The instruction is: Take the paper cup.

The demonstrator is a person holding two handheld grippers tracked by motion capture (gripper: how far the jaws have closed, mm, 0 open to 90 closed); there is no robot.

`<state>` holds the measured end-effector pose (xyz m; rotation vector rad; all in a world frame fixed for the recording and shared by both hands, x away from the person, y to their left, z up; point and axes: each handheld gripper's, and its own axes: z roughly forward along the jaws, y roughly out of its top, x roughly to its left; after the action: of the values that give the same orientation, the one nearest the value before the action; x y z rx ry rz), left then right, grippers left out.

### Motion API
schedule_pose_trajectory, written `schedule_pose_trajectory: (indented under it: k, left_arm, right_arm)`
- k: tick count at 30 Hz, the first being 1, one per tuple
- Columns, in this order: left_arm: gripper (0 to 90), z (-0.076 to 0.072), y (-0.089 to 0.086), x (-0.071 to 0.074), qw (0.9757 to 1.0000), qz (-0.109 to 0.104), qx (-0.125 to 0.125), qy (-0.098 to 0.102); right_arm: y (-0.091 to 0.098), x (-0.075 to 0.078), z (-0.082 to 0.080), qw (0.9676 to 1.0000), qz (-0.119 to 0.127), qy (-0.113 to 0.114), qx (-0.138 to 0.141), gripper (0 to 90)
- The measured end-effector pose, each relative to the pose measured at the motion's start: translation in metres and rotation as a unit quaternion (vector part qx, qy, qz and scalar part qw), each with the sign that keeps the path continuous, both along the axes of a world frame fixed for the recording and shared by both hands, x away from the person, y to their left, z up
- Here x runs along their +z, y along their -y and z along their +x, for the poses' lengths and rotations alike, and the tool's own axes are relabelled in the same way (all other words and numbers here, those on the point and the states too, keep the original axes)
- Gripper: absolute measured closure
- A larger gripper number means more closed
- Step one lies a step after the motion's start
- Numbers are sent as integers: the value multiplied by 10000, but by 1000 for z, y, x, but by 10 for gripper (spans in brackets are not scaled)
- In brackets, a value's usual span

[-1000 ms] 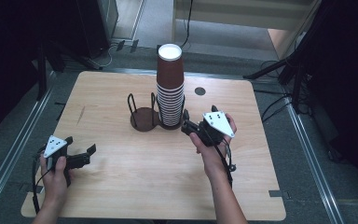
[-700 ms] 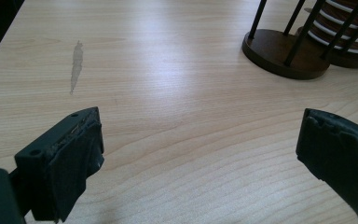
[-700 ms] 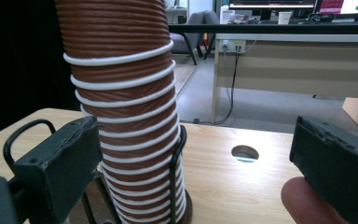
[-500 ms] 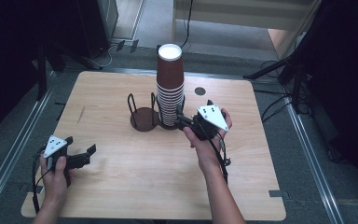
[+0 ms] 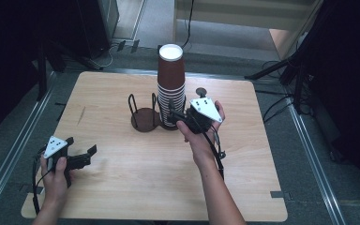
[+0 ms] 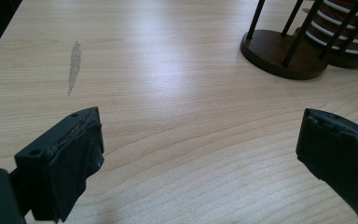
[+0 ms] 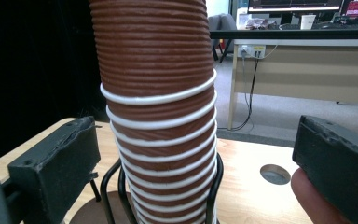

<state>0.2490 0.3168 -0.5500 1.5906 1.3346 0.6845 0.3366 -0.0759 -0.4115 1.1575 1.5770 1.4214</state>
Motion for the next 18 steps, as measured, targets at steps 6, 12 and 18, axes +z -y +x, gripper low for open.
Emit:
schedule_pose_trajectory:
  k: [6,12,18]
  left_arm:
    - [12,0,0,0,10000,-17,0,-2]
    - [12,0,0,0,10000,-41,5,1]
    - [12,0,0,0,10000,-41,2,0]
  right_arm:
    - [-6,4,7,10000,56,-17,-14,6]
    - [-10,6,14,9999,119,-80,-32,7]
    - [-16,8,20,9999,90,-71,-27,6]
